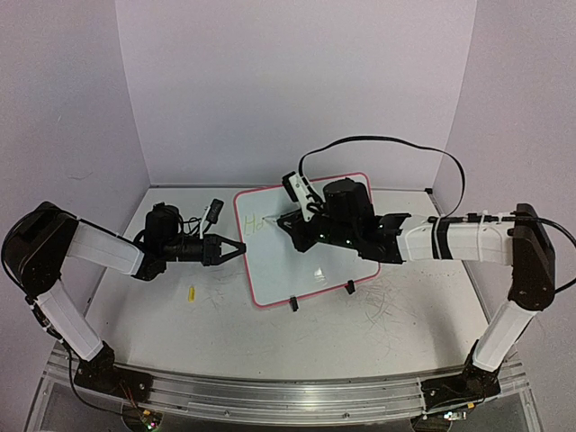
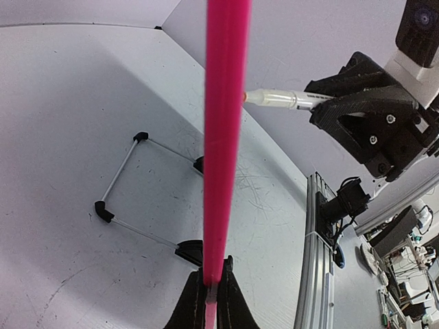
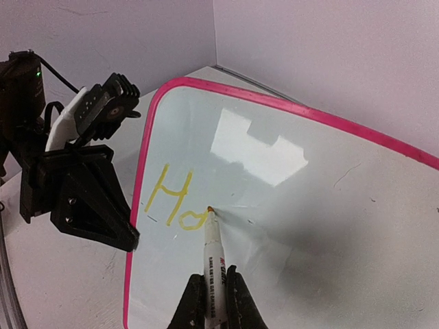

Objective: Write a sentence on the whiteboard

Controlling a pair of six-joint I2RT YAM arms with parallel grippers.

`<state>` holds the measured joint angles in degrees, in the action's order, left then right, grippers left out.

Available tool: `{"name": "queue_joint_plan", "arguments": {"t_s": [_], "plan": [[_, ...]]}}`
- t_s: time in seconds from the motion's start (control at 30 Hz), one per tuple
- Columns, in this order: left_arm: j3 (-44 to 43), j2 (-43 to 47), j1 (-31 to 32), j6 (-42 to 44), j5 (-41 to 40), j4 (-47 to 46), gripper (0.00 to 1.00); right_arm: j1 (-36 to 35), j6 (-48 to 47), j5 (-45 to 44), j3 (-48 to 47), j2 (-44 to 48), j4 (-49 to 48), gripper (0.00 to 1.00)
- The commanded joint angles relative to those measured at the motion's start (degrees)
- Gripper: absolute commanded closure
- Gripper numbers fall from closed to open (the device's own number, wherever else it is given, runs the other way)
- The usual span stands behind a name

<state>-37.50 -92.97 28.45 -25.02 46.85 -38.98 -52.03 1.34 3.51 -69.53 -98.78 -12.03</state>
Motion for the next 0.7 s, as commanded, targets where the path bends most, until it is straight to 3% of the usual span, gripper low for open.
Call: {"name": "queue_joint_plan", "arguments": {"t_s": [0.0,0.67], "plan": [[-2.57,0.47,0.4,0.58,2.39,-0.61,1.0,0.97,0.07,-3.39,-2.4,-1.02,-0.91,1.0],[-2.33,0.74,0.39,0.75,1.95,-0.46,1.0,-0.31,1.62,-3.4,5.19,2.64,0.05,1.0]]}}
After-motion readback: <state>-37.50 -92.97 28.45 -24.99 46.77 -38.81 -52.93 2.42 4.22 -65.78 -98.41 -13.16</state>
